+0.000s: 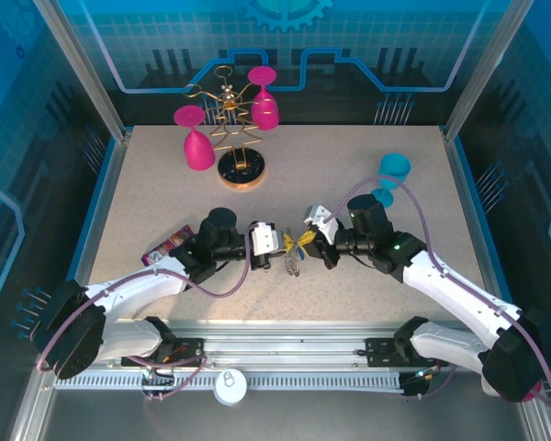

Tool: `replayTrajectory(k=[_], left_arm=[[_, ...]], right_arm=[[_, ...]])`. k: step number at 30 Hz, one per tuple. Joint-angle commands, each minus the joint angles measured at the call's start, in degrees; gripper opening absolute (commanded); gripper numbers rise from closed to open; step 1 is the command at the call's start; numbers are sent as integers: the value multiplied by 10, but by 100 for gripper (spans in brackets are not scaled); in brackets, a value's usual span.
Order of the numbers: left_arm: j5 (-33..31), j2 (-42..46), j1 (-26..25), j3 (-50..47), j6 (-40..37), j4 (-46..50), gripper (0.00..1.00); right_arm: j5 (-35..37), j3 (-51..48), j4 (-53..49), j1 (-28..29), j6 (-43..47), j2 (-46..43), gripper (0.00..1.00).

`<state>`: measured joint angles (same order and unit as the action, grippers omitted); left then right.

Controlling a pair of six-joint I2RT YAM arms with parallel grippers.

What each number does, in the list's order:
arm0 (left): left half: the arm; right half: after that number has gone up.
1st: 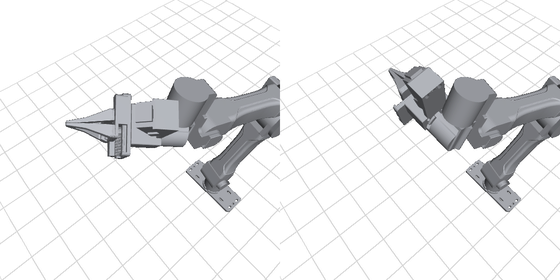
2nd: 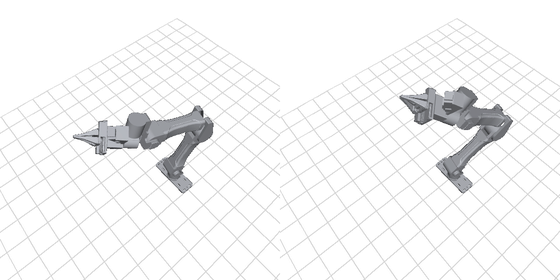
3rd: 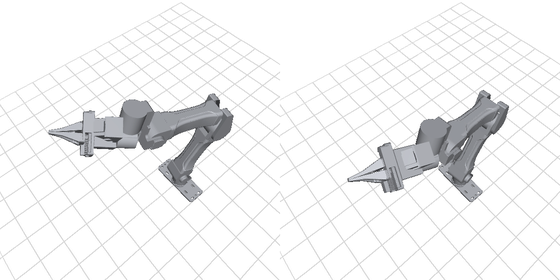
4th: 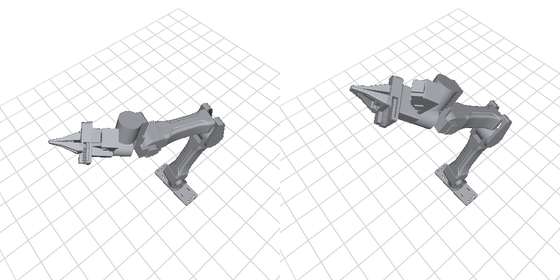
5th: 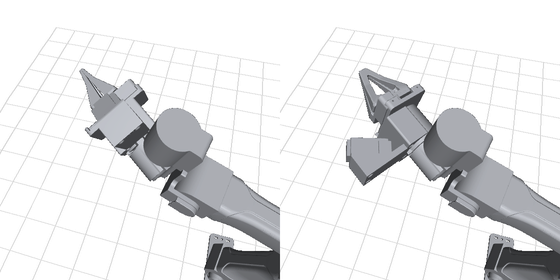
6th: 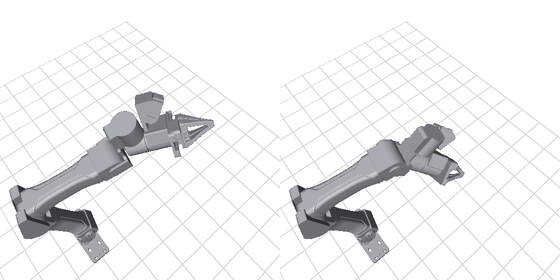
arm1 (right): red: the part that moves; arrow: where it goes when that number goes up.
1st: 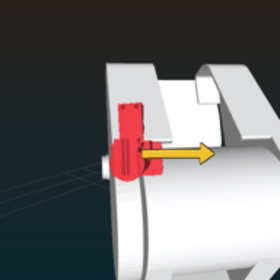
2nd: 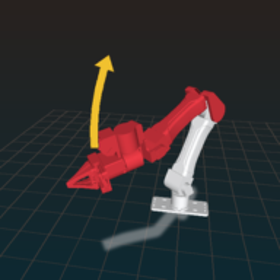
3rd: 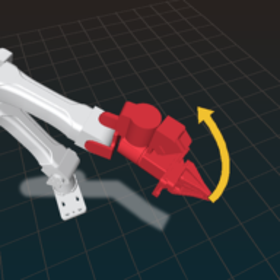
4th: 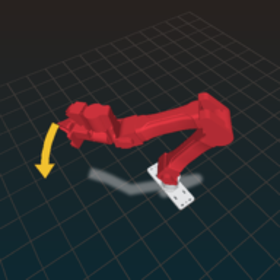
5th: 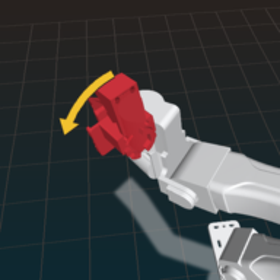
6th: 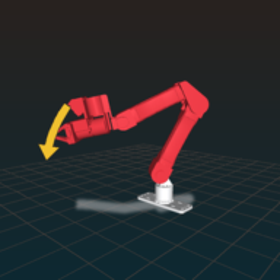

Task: Put the keys on the keyring

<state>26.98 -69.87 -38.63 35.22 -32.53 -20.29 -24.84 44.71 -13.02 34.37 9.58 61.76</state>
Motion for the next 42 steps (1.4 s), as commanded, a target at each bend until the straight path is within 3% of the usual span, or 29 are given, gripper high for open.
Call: replayTrajectory(k=[1,9,18,23,29,34,39,42], left_arm=[[22,12,-11,5,-27,-9,0],[-9,21,-25,-9,-62,-25,0],[-27,29,-31,-28,-60,-83,0],[-34,29,-32,-40,-36,-126,0],[-34,22,-30,-52,27,-191,0],[-19,12,-22,-57,111,-244,0],[52,-9,12,-71,219,-327,0],[94,-23,18,-73,233,-349,0]], right_arm=[[36,21,14,-16,-35,6,0],[41,28,16,-22,-93,14,0],[0,34,10,-22,-108,38,0],[4,36,1,-22,-108,36,30],[34,31,-11,-29,-107,10,43],[18,10,-4,-40,-67,-48,48],[-6,-33,52,-43,17,-119,48],[-31,-50,92,-42,48,-133,42]])
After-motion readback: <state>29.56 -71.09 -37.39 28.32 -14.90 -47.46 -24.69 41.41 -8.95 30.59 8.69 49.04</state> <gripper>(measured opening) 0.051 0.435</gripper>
